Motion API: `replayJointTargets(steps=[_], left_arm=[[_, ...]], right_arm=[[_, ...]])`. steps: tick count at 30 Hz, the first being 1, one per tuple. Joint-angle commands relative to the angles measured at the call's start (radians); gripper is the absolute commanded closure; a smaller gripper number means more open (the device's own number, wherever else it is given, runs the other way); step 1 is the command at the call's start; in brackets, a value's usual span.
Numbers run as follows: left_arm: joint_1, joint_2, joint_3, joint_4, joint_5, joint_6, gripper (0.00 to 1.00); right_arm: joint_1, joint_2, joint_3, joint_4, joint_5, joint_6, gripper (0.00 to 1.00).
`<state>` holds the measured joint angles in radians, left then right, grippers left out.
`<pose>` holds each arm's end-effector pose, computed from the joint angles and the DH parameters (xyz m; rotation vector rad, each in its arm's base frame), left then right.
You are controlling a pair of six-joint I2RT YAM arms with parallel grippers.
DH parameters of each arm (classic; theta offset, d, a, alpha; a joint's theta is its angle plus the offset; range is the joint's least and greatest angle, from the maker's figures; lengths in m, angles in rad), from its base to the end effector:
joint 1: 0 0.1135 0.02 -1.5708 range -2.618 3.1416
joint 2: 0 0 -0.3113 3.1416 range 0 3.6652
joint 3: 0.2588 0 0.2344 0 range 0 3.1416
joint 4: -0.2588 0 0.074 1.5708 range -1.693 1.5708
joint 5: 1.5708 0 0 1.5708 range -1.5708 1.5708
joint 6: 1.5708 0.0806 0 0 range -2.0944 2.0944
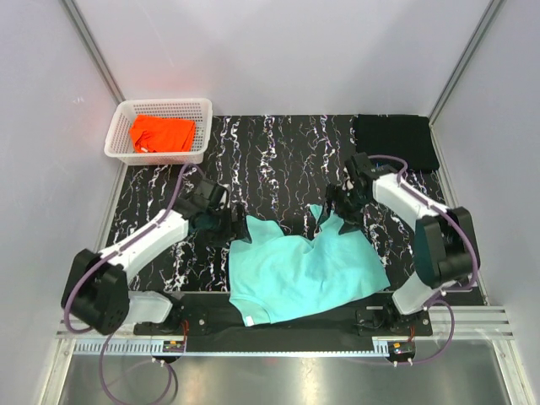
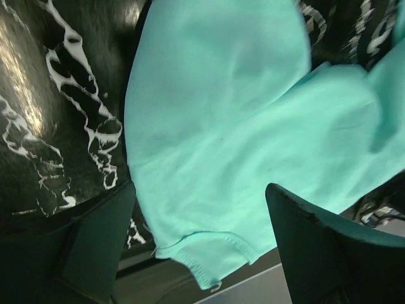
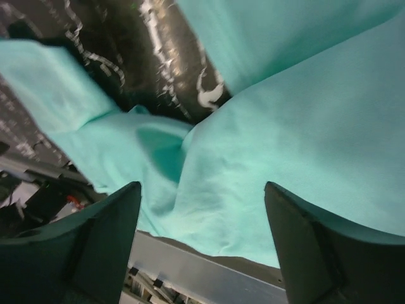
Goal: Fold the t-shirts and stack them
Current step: Move the tshirt to the center of the board, then flatten the tshirt out
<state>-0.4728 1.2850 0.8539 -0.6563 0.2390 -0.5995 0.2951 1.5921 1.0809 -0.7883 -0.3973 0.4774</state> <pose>0.1996 -0.1235 0.2371 -0.0938 2.7767 -0.6364 0.2716 0.1152 0.2233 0.1884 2.9547 0.7041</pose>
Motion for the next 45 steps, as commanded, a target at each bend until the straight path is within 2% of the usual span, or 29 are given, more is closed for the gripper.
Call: replayJointTargets(steps=[1, 4, 5, 9, 13, 17, 20, 21, 24, 25, 27, 28, 30, 31, 32, 37, 41, 45], left_arm=[[-0.012, 0.04, -0.004, 0.069, -0.052, -0.017, 0.11], [-0.012, 0.12, 0.025, 0.095, -0.128, 0.003, 0.12], [-0.01, 0.138, 0.033, 0.104, -0.144, 0.018, 0.12], [-0.009, 0.244, 0.056, 0.11, -0.17, 0.04, 0.13], [-0.01, 0.313, 0.053, 0.136, -0.155, 0.035, 0.16], [-0.004, 0.361, 0.063, 0.15, -0.132, 0.043, 0.23], [0.009, 0.382, 0.079, 0.152, -0.121, 0.059, 0.33], [0.013, 0.382, 0.083, 0.153, -0.115, 0.061, 0.4], [0.025, 0.393, 0.092, 0.153, -0.096, 0.075, 0.51], [0.028, 0.39, 0.094, 0.153, -0.095, 0.078, 0.6], [0.036, 0.373, 0.099, 0.152, -0.081, 0.087, 0.7], [0.037, 0.366, 0.102, 0.147, -0.079, 0.09, 0.81], [0.043, 0.329, 0.122, 0.135, -0.086, 0.104, 0.95], [0.045, 0.314, 0.137, 0.106, -0.092, 0.112, 1.0], [0.043, 0.298, 0.177, 0.087, -0.116, 0.127, 1.0], [0.045, 0.115, 0.348, -0.029, -0.228, 0.193, 1.0], [0.045, -0.041, 0.511, -0.037, -0.283, 0.248, 1.0], [0.045, -0.176, 0.6, -0.035, -0.28, 0.268, 1.0]], right_arm=[[0.007, 0.075, 0.146, -0.058, 0.208, 0.012, 0.23], [0.007, 0.243, 0.27, -0.071, 0.241, -0.039, 0.36], [0.009, 0.274, 0.301, -0.074, 0.248, -0.069, 0.37], [0.016, 0.374, 0.437, -0.098, 0.29, -0.128, 0.35], [0.022, 0.465, 0.49, -0.127, 0.307, -0.146, 0.32], [0.055, 0.505, 0.522, -0.126, 0.348, -0.158, 0.34], [0.099, 0.534, 0.551, -0.138, 0.391, -0.157, 0.35], [0.107, 0.542, 0.557, -0.143, 0.391, -0.154, 0.35], [0.116, 0.565, 0.548, -0.147, 0.454, -0.138, 0.47], [0.116, 0.574, 0.548, -0.146, 0.466, -0.137, 0.51], [0.116, 0.574, 0.548, -0.147, 0.512, -0.143, 0.59], [0.116, 0.568, 0.551, -0.149, 0.529, -0.148, 0.67], [0.115, 0.559, 0.563, -0.149, 0.567, -0.158, 0.81], [0.113, 0.531, 0.571, -0.153, 0.58, -0.161, 0.87], [0.111, 0.511, 0.577, -0.157, 0.603, -0.161, 0.96], [0.081, 0.303, 0.614, -0.198, 0.658, -0.125, 0.99], [0.055, 0.117, 0.559, -0.198, 0.65, -0.065, 0.99], [0.044, -0.076, 0.456, -0.204, 0.666, -0.017, 1.0]])
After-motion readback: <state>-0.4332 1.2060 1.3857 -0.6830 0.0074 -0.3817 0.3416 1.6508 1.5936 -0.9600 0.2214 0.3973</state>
